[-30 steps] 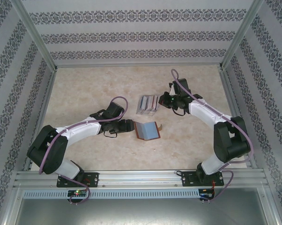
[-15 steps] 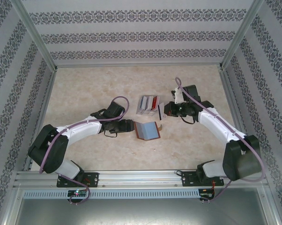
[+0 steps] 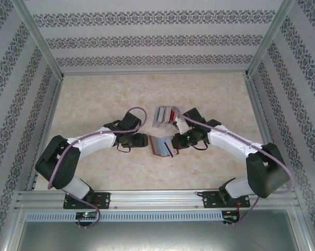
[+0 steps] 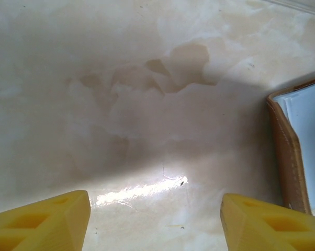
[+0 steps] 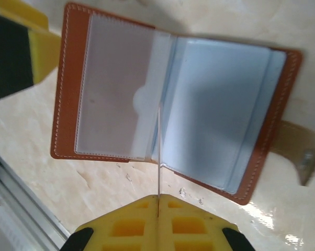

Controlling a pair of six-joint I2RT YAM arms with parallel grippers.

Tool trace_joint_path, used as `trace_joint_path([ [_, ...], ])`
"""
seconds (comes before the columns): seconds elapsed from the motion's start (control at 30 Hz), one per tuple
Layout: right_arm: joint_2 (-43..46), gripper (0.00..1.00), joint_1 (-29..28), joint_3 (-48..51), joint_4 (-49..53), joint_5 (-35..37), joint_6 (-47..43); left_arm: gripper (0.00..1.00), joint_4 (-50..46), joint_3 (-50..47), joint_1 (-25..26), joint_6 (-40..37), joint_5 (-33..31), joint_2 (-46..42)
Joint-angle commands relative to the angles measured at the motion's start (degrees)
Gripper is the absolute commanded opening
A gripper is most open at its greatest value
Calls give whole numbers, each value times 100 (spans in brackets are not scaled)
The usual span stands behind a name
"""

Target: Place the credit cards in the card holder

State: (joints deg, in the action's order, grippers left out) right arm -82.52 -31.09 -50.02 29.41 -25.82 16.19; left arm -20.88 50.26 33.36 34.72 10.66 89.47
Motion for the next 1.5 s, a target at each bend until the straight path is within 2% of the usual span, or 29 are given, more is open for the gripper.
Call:
trace_joint_path([
  [0.0,-195,0,-67,-174,111,747,187,61,-160,133,-39,-187,-86,190],
  [0.1,-351,0,173,-142,-138,257,186,55,-63,48,-100,-193,-23,275],
  [0.2,-514,0,462,-81,-346,-523,102,54,-179,43,-213,-212,203,237],
  [0.3,-712,0,575,-60,-536,-1180,-15,58,-551,89,-232,-142,373,-142],
  [0.43,-828,0,677,50,-865,-1660,19,62,-865,186,-234,24,565,-895],
  [0.53,-935,0,817,116,-1184,-2020,98,62,-613,107,-209,286,826,-1272],
  [0.6,-1031,0,884,106,-1221,-2104,52,62,-453,143,-150,326,950,-1208],
  [0.67,-1153,0,934,157,-1398,-2200,110,64,-465,276,-60,322,775,-912],
  [0.8,-1427,0,933,150,-1498,-2249,91,65,207,113,4,411,810,-315],
  [0.97,-1639,0,964,155,-1639,-2411,122,56,132,112,6,234,270,102],
  [1.17,-1681,0,1059,214,-1766,-2591,218,30,-16,107,3,25,-7,410],
  [1.3,-1818,0,1066,234,-1931,-2875,327,23,69,135,4,-31,90,613],
  [1.47,-2013,0,1023,184,-2002,-3060,341,21,199,209,3,-67,177,866],
])
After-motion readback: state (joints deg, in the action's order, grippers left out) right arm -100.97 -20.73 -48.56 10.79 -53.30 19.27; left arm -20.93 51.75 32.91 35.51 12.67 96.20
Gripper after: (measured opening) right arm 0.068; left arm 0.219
